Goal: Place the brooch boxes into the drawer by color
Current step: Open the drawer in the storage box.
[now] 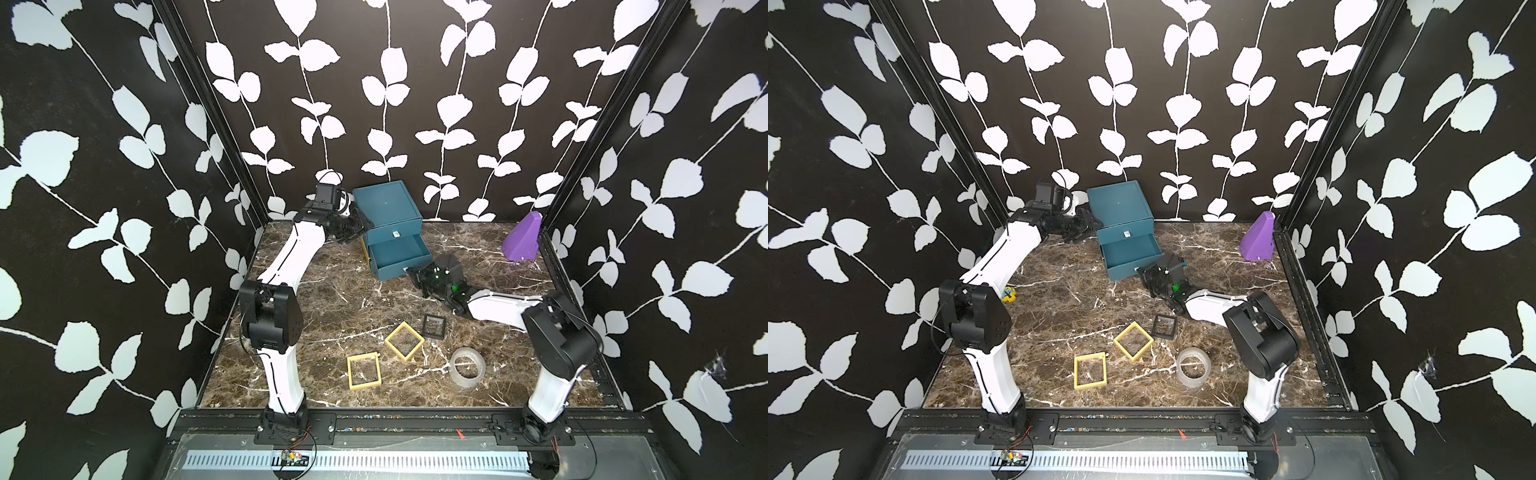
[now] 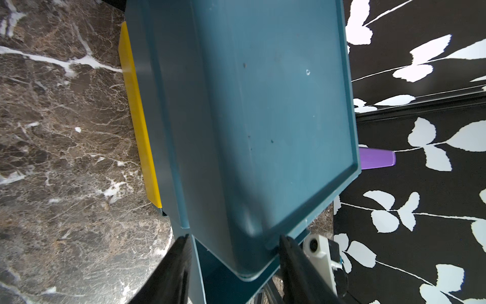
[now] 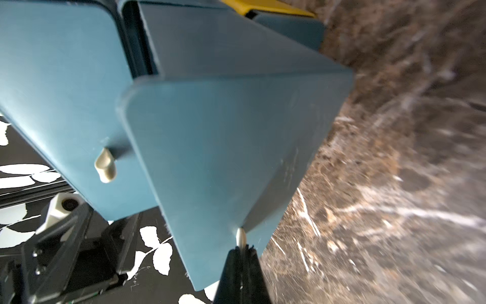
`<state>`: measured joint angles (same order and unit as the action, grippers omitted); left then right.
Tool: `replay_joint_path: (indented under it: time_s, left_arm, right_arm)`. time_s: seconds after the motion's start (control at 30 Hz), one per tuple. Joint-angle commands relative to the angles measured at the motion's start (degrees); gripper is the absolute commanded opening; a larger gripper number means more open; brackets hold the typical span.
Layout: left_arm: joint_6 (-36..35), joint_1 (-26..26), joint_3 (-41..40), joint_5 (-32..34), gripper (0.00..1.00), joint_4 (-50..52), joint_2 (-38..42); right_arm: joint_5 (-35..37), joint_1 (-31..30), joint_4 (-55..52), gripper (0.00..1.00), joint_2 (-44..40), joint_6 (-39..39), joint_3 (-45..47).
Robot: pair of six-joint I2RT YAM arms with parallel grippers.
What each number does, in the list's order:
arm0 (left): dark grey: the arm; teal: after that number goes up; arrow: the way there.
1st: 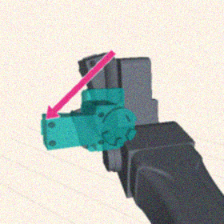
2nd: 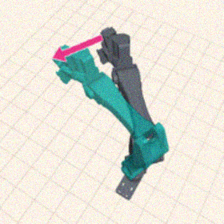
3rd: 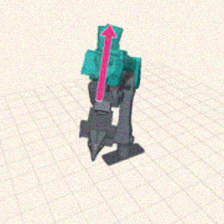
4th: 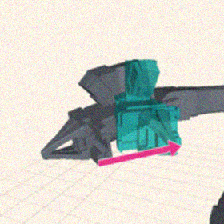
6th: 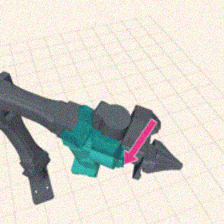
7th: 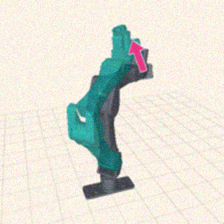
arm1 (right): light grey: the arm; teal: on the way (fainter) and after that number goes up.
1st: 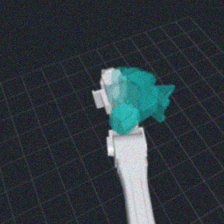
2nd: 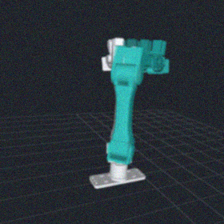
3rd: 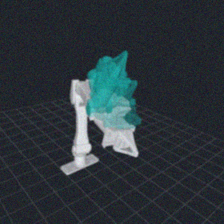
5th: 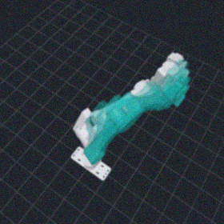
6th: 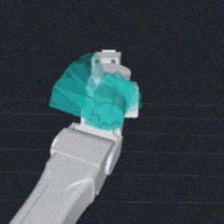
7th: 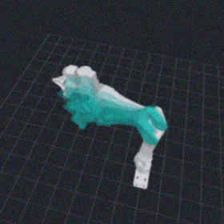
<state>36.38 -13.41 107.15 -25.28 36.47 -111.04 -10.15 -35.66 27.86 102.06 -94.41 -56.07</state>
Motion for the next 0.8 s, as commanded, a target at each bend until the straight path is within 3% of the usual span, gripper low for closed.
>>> replay_joint_path:
  time_s: [0.0,0.77]
  left_arm:
    - [-0.9,0.3,1.6,-0.4,0.51,0.1,0.0]
    - [-1.3,0.3,1.8,-0.9,0.5,0.6,0.3]
  right_arm:
    - [-0.7,-0.6,-1.7,0.0,-3.3,-5.4,2.3]
    - [1.9,-3.0,-10.1,0.0,-9.8,-6.4,5.7]
